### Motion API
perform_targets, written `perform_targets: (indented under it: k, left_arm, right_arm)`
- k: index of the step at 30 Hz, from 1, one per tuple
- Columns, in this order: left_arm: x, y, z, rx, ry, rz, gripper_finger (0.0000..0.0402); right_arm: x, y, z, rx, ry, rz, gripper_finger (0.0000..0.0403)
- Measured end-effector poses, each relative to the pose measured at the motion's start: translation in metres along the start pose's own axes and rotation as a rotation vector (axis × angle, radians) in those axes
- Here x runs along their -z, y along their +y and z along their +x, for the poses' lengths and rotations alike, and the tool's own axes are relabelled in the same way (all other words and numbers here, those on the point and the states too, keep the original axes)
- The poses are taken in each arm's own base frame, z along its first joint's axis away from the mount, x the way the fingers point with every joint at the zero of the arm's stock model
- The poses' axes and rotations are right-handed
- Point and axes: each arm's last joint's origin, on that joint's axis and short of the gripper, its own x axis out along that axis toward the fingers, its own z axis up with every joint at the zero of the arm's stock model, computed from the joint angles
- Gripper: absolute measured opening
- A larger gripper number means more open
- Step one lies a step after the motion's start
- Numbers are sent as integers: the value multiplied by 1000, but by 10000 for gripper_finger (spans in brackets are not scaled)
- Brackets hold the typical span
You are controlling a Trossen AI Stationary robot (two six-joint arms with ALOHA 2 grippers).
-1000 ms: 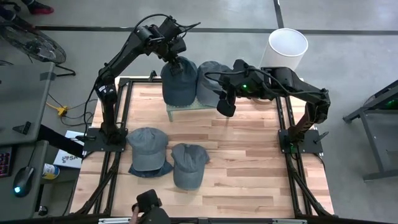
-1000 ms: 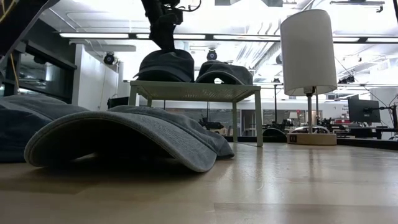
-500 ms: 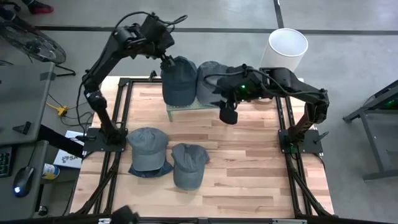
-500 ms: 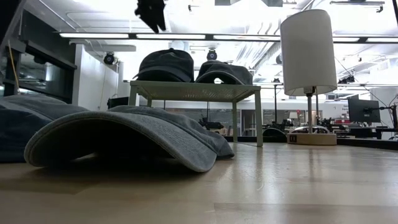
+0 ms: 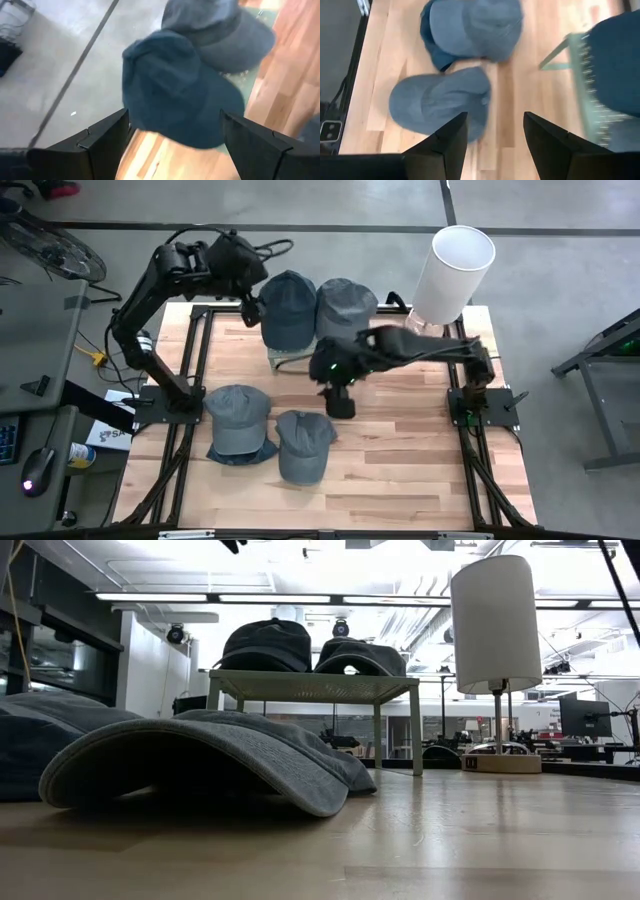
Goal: Pick & Place hat
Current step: Stack the right gray cap on the gray cap on the shelf
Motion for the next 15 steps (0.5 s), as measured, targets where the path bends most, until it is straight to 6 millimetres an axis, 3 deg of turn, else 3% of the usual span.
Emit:
perform_targets:
  k: [9,15]
  left_arm:
    - [13,-24,-6,14,18,24,305]
    - [34,-32,-10,-3,52,-3,305]
  right_arm:
    - [3,14,66,-29,142,8,183]
    - [5,14,100,-27,189,-28,184]
